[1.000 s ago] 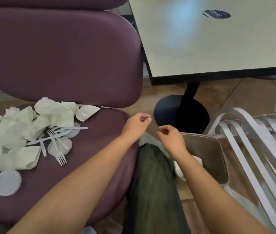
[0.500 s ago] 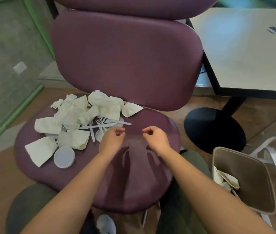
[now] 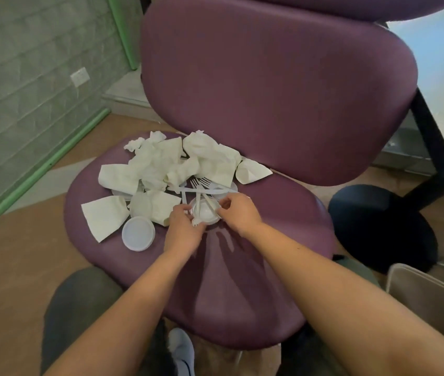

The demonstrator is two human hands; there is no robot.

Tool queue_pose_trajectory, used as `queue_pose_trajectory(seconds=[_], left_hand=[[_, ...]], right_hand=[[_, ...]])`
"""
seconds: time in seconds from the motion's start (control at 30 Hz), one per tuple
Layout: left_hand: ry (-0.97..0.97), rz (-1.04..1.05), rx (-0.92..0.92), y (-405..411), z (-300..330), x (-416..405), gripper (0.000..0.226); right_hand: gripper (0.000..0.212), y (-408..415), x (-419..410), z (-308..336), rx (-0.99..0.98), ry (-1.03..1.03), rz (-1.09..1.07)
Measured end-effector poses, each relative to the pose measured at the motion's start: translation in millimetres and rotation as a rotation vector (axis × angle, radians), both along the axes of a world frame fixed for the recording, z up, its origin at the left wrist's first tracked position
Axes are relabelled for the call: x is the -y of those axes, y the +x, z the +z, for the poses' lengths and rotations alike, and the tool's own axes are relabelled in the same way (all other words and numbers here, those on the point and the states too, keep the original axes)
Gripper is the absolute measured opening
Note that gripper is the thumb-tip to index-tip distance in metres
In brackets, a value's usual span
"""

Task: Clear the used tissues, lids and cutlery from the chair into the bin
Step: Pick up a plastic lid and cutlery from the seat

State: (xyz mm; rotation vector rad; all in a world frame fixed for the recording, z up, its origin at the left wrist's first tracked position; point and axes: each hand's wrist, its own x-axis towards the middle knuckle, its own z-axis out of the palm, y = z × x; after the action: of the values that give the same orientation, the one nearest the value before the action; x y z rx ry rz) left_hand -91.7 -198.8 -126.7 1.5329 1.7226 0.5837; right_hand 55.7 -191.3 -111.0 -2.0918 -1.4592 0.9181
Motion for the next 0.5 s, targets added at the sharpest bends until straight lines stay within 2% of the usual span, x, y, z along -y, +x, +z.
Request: queue_pose_trajectory(seconds=[0.2, 0.3, 0.5], left_hand=[[-0.034, -0.001, 0.083, -7.2, 1.7, -4.8, 0.041], [-0.051, 0.005, 0.089, -10.1, 3.5, -5.4, 0.041], [-0.071, 0.088, 0.094, -8.9, 10.1, -5.8, 0.04]], right_hand=[[0.016, -11.8, -15.6, -18.4, 0.08, -0.015, 0.046], [0.013, -12.5, -14.3, -23.9, 0.074, -0.001, 0.016], [0.021, -4.2, -6.9, -17.2, 0.09, -0.039, -0.031]])
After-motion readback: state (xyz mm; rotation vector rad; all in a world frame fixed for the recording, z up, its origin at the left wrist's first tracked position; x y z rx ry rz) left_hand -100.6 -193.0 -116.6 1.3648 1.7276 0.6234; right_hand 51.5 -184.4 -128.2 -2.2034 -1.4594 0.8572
